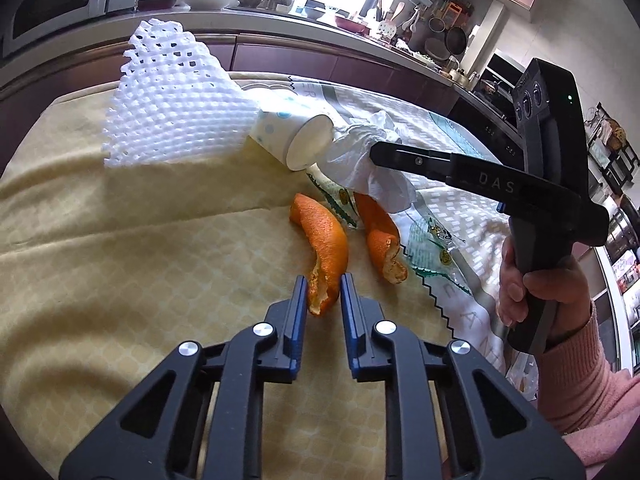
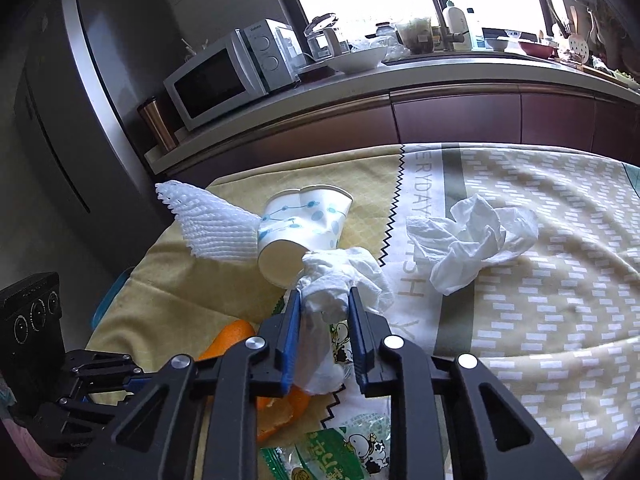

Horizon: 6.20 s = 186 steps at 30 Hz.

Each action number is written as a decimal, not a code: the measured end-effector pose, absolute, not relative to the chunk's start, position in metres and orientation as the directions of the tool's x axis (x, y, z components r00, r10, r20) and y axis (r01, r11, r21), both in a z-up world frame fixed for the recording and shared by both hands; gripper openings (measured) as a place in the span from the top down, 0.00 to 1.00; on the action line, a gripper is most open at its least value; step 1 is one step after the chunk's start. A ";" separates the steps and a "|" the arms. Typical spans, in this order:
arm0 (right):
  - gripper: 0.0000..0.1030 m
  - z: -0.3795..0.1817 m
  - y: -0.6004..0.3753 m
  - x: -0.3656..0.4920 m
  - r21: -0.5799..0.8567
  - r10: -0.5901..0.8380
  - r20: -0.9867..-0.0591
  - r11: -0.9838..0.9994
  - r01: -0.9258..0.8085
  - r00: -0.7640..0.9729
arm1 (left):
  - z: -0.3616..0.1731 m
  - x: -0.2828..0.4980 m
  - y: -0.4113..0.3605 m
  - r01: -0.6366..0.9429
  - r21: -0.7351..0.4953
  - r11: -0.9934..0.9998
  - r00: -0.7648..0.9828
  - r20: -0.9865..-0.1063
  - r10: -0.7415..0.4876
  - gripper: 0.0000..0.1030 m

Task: Collect trash
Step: 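Grasp an orange peel with the left tool while the right tool grasps a white tissue, then carry the orange peel and white tissue over the blue bin, then open both tools to drop the orange peel and tissue into the bin, then move both open tools back over the table, then grasp the white foam net with the left tool while the right tool grasps the blue-dotted paper cup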

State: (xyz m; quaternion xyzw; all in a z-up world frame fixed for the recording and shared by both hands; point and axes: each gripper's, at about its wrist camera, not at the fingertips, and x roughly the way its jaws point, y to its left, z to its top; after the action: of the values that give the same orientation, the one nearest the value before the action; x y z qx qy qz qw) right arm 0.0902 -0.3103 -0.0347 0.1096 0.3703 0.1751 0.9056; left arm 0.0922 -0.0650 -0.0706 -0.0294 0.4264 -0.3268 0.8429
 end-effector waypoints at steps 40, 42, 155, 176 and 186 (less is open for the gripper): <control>0.81 -0.003 -0.221 0.054 0.382 0.603 -0.534 0.798 -0.467 0.593 | -0.032 0.052 0.054 0.380 -0.306 0.873 0.620 -0.616 -0.486 0.86; 0.81 -0.002 -0.215 0.054 0.383 0.609 -0.533 0.792 -0.475 0.587 | -0.030 0.051 0.061 0.365 -0.304 0.880 0.635 -0.610 -0.474 0.86; 0.60 -0.007 0.008 0.093 0.330 0.698 -0.650 0.616 -0.715 0.300 | -0.061 0.077 0.241 0.001 -0.320 0.948 0.766 -0.609 -0.206 0.66; 0.49 -0.003 -0.220 0.093 0.324 0.473 -0.589 0.881 -0.346 0.655 | -0.033 0.125 0.084 0.318 -0.216 0.923 0.699 -0.604 -0.382 0.50; 0.29 -0.024 -0.274 0.117 0.323 0.329 -0.607 0.934 -0.154 0.723 | -0.020 0.173 0.018 0.420 -0.091 0.903 0.695 -0.607 -0.384 0.37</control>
State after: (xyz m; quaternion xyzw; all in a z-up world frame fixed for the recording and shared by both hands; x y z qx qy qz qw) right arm 0.1172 -0.2737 -0.0245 0.1260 0.3481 0.1312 0.9196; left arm 0.1734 0.0184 -0.0198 0.0275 0.3235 -0.2186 0.9202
